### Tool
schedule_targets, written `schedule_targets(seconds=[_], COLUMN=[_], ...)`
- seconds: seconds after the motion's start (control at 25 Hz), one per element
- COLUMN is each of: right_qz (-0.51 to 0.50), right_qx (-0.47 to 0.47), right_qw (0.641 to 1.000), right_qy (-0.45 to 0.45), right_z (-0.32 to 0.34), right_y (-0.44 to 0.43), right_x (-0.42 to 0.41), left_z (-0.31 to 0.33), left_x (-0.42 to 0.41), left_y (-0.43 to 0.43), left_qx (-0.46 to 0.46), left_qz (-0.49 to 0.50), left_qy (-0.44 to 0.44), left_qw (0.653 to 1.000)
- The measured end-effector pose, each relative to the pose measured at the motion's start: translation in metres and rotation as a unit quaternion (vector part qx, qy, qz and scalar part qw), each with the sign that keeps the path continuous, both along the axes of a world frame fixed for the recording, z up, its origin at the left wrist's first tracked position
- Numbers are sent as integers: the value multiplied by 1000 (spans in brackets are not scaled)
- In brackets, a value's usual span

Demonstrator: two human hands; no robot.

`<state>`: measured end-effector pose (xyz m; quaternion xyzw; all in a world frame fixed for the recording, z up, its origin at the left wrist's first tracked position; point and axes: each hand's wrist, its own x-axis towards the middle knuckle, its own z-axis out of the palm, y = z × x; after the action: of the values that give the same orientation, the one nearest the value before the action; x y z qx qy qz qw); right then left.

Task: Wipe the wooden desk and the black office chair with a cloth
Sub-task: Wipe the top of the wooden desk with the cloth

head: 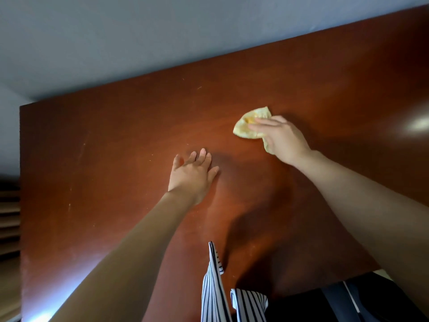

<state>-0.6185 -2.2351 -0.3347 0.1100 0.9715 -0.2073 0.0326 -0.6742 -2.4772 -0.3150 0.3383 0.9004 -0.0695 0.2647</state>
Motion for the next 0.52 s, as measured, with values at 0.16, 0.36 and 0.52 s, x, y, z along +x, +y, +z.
schedule_targets(seconds=[0.16, 0.36, 0.52], right_qz=[-136, -148, 40], right_qx=[4, 48, 72], right_qw=[989, 986, 996], right_qy=[-55, -64, -20], right_z=[0, 5, 8], right_y=[27, 41, 24], right_x=[-35, -58, -34], left_z=[-3, -2, 3], left_x=[1, 13, 2], left_y=[-5, 5, 27], left_qx=[12, 72, 144], left_qz=[12, 46, 115], left_qy=[1, 114, 160], left_qw=[1000, 990, 970])
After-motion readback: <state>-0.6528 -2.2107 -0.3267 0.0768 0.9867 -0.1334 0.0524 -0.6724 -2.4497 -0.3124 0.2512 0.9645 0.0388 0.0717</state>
